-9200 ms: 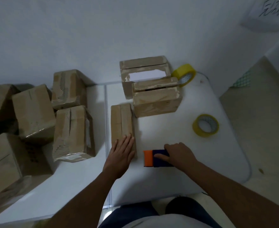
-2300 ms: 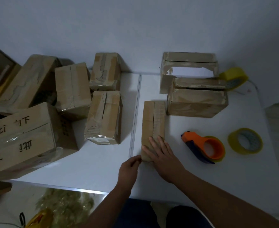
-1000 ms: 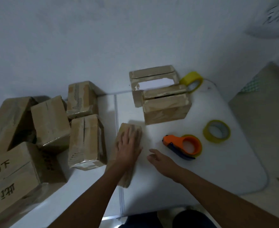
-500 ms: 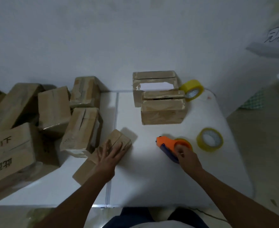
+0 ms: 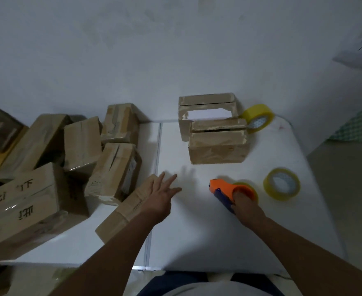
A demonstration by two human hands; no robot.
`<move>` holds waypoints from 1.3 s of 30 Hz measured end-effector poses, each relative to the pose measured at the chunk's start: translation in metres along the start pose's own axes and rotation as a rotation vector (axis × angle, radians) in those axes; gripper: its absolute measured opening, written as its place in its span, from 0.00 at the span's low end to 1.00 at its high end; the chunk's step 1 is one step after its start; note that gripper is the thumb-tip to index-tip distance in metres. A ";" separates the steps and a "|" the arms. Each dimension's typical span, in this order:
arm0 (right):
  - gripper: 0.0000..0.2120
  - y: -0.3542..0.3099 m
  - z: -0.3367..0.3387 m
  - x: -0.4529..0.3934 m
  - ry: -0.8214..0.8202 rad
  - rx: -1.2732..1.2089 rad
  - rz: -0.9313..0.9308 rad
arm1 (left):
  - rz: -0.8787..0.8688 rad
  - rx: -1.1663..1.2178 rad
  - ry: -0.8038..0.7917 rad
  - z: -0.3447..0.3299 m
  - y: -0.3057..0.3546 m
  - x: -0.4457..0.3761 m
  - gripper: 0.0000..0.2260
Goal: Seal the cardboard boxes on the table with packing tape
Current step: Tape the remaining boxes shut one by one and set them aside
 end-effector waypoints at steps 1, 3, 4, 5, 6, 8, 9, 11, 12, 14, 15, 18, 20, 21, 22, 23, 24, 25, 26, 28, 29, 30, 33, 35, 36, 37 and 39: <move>0.13 -0.002 -0.009 -0.021 -0.050 -0.021 0.037 | -0.016 -0.018 0.000 0.005 0.003 -0.010 0.26; 0.22 0.026 -0.040 -0.122 -0.007 0.041 0.095 | -0.061 -0.015 0.012 0.017 0.011 -0.031 0.27; 0.28 0.036 -0.044 -0.145 0.022 0.073 0.114 | -0.086 -0.005 0.029 0.025 0.015 -0.043 0.28; 0.30 0.040 -0.044 -0.143 -0.042 -0.007 0.106 | -0.110 0.008 0.051 0.033 0.019 -0.054 0.29; 0.27 0.038 -0.031 -0.123 -0.058 -0.077 0.060 | -0.143 0.030 0.083 0.043 0.023 -0.068 0.30; 0.13 0.015 0.037 -0.024 0.065 -0.147 -0.039 | -0.232 0.072 0.157 0.064 0.032 -0.098 0.34; 0.11 0.016 0.052 0.001 0.122 -0.195 -0.059 | -0.268 0.075 0.176 0.072 0.035 -0.114 0.36; 0.13 0.032 0.070 0.013 0.149 -0.360 -0.123 | -0.295 0.052 0.152 0.081 0.039 -0.145 0.36; 0.14 0.034 0.081 0.008 0.166 -0.470 -0.174 | -0.294 0.029 0.121 0.083 0.039 -0.160 0.37; 0.15 0.049 0.094 0.001 0.197 -0.630 -0.245 | -0.302 -0.029 0.054 0.081 0.041 -0.184 0.38; 0.14 0.054 0.097 0.001 0.192 -0.692 -0.256 | -0.305 -0.051 0.018 0.077 0.041 -0.193 0.38; 0.14 0.056 0.107 0.012 0.162 -0.773 -0.265 | -0.316 -0.153 -0.089 0.057 0.038 -0.206 0.36; 0.14 0.056 0.120 0.015 0.181 -0.805 -0.253 | -0.323 -0.166 -0.108 0.046 0.033 -0.206 0.34; 0.14 0.055 0.126 0.017 0.190 -0.814 -0.243 | -0.333 -0.149 -0.102 0.044 0.032 -0.205 0.32; 0.14 0.055 0.130 0.016 0.204 -0.821 -0.221 | -0.351 -0.129 -0.095 0.044 0.033 -0.203 0.31; 0.13 0.054 0.136 0.018 0.215 -0.806 -0.207 | -0.372 -0.112 -0.094 0.043 0.034 -0.201 0.30; 0.14 0.052 0.140 0.019 0.227 -0.800 -0.187 | -0.394 -0.099 -0.103 0.044 0.037 -0.197 0.29; 0.17 0.048 0.146 0.021 0.240 -0.784 -0.167 | -0.416 -0.088 -0.115 0.043 0.038 -0.193 0.29; 0.21 0.044 0.152 0.021 0.259 -0.759 -0.135 | -0.439 -0.074 -0.128 0.042 0.040 -0.187 0.28; 0.27 0.034 0.166 0.028 0.298 -0.712 -0.066 | -0.485 -0.043 -0.149 0.037 0.046 -0.170 0.27; 0.27 0.029 0.172 0.031 0.305 -0.718 -0.034 | -0.509 -0.035 -0.148 0.034 0.049 -0.160 0.27; 0.26 0.026 0.177 0.031 0.305 -0.742 -0.006 | -0.535 -0.041 -0.144 0.030 0.053 -0.149 0.27; 0.23 0.016 0.189 0.034 0.291 -0.763 0.042 | -0.596 -0.092 -0.108 0.017 0.063 -0.120 0.35; 0.22 0.010 0.191 0.035 0.290 -0.704 0.067 | -0.641 -0.123 -0.103 0.009 0.071 -0.104 0.36; 0.22 0.008 0.190 0.034 0.291 -0.667 0.080 | -0.659 -0.127 -0.107 0.007 0.074 -0.097 0.34; 0.22 0.008 0.188 0.033 0.289 -0.637 0.088 | -0.663 -0.111 -0.119 0.006 0.075 -0.093 0.33; 0.21 0.009 0.182 0.031 0.291 -0.592 0.094 | -0.653 -0.059 -0.155 0.007 0.077 -0.090 0.32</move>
Point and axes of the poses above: each hand's wrist, its own x-axis away from the middle knuckle, its own z-axis out of the back of the hand, y = z × x, the point moved 8 cm from there along -x, towards the middle knuckle, and after that the axes turned 10 degrees about -z, right-handed, at the moved point
